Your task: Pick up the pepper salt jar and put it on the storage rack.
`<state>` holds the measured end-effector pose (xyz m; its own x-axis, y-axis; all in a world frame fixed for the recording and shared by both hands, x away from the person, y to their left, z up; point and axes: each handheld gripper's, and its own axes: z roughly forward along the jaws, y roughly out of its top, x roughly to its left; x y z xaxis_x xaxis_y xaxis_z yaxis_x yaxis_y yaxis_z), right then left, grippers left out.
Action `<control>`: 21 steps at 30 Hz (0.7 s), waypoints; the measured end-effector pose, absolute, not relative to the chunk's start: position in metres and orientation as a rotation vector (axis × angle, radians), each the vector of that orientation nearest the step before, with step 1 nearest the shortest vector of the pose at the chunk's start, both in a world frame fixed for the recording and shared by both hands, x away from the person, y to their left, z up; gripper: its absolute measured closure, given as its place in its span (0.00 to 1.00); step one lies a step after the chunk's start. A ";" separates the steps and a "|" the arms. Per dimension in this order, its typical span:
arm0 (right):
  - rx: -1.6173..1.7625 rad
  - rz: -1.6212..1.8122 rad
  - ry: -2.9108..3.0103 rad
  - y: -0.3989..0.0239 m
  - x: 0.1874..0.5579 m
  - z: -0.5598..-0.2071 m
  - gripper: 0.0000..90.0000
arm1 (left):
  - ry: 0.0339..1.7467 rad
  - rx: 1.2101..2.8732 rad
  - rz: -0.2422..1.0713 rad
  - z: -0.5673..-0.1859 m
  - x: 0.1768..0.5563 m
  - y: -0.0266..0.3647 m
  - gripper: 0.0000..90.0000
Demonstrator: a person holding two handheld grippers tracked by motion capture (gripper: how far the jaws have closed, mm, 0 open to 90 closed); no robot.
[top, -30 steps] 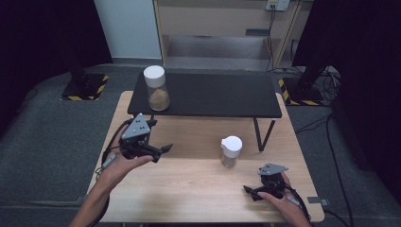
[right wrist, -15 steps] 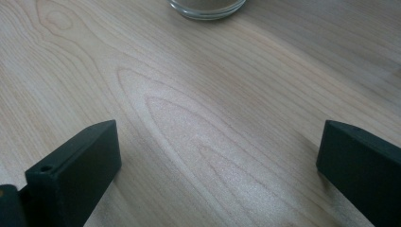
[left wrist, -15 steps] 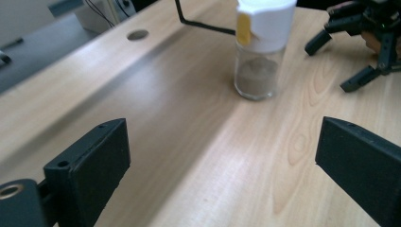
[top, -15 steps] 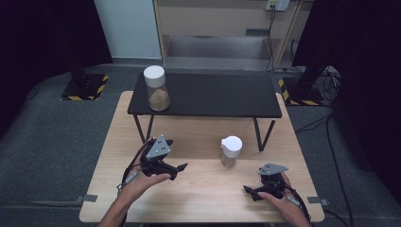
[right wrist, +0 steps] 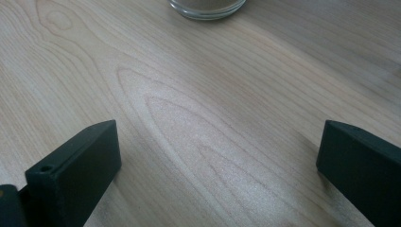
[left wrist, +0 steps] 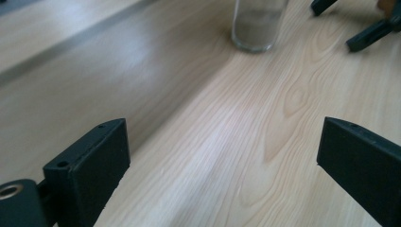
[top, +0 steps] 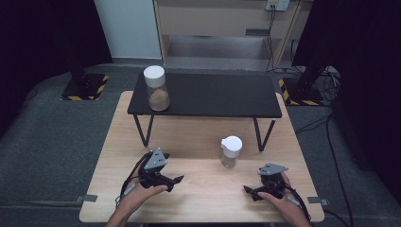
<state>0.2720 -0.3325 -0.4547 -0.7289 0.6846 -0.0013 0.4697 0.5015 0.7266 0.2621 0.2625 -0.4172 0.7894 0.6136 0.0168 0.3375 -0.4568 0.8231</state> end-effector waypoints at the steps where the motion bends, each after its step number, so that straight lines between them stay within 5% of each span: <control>1: 0.973 1.058 2.459 -0.332 0.272 -0.455 0.01 | 0.720 2.097 0.397 -0.419 0.262 0.265 0.02; 21: 0.973 1.058 2.459 -0.332 0.272 -0.455 0.01 | 1.059 2.088 0.435 -0.451 0.273 0.296 0.03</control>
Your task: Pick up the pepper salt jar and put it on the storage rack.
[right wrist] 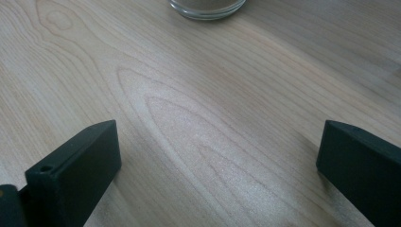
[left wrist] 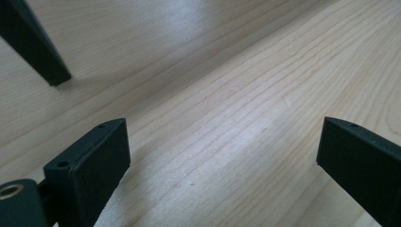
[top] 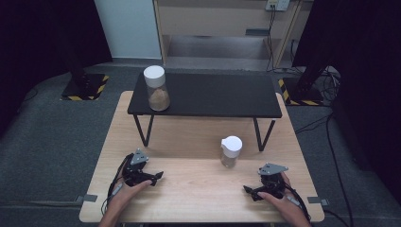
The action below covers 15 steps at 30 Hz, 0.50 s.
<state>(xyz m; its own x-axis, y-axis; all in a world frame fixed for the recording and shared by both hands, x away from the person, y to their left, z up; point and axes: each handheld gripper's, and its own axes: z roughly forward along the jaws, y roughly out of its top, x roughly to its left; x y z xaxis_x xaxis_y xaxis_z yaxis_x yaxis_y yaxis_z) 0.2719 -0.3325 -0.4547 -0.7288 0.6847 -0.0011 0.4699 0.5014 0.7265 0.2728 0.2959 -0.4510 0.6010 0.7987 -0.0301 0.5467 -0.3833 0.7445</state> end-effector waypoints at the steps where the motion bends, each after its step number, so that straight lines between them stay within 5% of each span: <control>1: 0.973 1.058 2.459 -0.332 0.272 -0.455 0.01 | 1.067 2.099 0.440 -0.451 0.273 0.294 0.03; 15: 0.973 1.058 2.459 -0.332 0.272 -0.455 0.01 | 1.081 2.138 0.475 -0.451 0.272 0.286 0.00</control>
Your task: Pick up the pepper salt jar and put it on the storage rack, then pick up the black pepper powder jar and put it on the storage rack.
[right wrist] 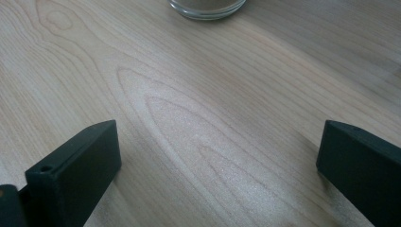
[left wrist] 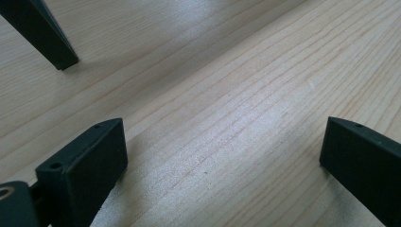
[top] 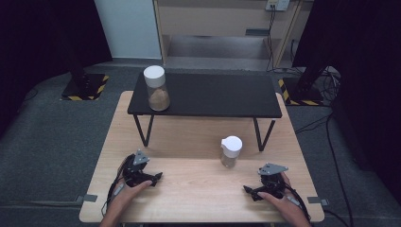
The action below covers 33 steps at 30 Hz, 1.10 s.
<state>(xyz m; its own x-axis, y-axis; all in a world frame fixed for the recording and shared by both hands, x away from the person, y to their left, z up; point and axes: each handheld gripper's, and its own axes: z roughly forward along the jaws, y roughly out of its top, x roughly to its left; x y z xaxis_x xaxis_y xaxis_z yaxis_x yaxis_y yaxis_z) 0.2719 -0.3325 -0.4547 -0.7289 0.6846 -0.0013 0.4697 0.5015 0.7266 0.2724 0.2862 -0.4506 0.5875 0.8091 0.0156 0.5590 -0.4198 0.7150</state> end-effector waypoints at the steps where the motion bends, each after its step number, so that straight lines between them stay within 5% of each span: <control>1: 0.973 1.058 2.459 -0.332 0.272 -0.455 0.01 | 1.083 2.138 0.476 -0.451 0.272 0.286 0.00; 33: 0.963 1.046 2.475 -0.332 0.274 -0.452 0.03 | 1.090 2.136 0.471 -0.450 0.271 0.285 0.00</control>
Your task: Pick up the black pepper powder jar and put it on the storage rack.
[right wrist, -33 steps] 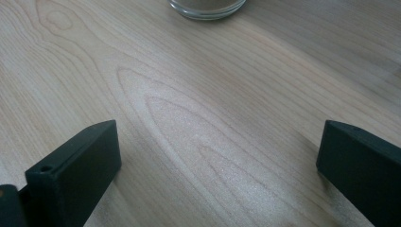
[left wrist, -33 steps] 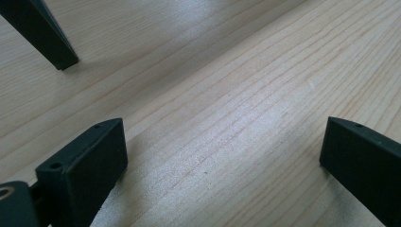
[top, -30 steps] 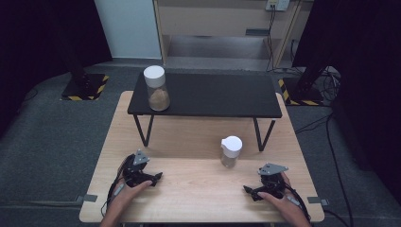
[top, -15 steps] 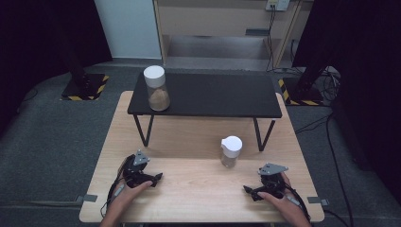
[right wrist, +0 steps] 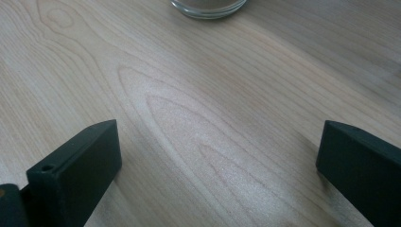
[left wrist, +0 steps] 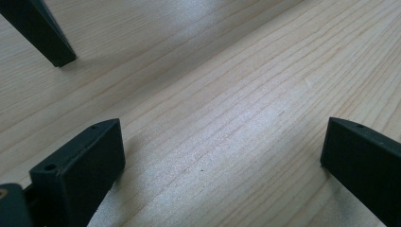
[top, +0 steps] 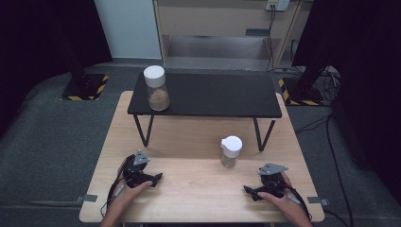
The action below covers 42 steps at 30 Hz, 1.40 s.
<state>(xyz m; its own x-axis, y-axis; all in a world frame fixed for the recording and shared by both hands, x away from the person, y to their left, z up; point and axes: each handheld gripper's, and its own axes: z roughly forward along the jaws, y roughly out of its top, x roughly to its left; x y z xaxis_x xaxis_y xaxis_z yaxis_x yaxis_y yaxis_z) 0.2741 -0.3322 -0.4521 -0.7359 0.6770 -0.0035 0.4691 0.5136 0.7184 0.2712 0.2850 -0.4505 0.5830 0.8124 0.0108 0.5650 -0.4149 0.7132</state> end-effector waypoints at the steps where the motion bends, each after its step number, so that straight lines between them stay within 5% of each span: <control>1: 0.962 1.045 2.481 -0.332 0.275 -0.451 0.03 | 1.090 2.136 0.471 -0.450 0.271 0.285 0.00; 42: 0.914 1.178 2.445 -0.325 0.291 -0.434 0.05 | 1.091 2.136 0.470 -0.450 0.271 0.285 0.00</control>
